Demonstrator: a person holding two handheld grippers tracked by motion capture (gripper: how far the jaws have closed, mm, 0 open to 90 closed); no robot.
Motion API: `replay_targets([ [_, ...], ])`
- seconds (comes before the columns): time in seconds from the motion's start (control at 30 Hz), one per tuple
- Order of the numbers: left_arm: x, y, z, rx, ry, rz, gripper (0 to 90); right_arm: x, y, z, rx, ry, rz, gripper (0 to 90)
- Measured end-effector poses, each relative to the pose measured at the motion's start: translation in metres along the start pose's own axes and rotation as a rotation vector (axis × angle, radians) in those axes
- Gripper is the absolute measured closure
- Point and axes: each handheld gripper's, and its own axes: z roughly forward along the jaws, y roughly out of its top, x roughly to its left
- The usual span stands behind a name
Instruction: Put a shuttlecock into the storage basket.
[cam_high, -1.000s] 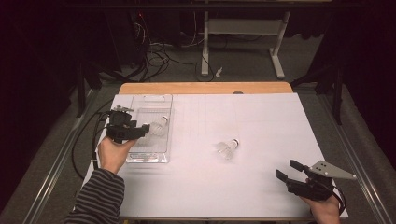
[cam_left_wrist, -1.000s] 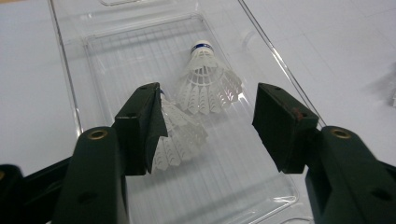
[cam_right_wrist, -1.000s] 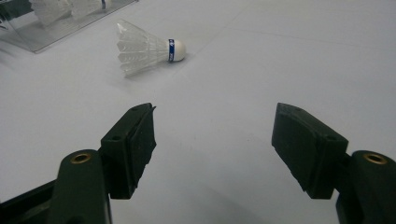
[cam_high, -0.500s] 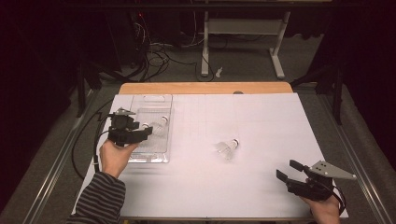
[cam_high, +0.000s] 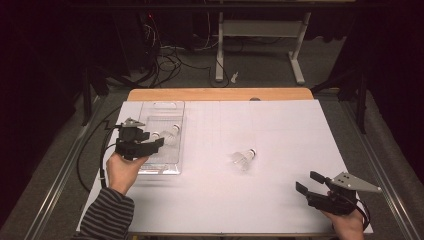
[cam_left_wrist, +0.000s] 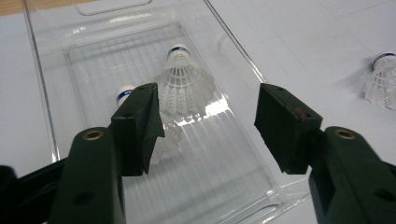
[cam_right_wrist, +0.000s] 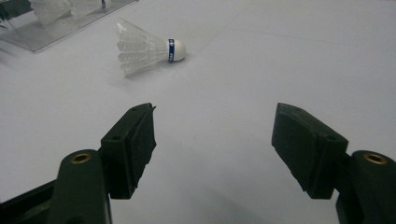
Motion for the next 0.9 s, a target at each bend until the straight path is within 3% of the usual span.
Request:
replay_targets([
  [0.9, -0.003, -0.016, -0.008, -0.041, -0.028, -0.008, 40.1, 0.0, 0.0, 0.0, -0.001, 0.001, 0.001, 30.7],
])
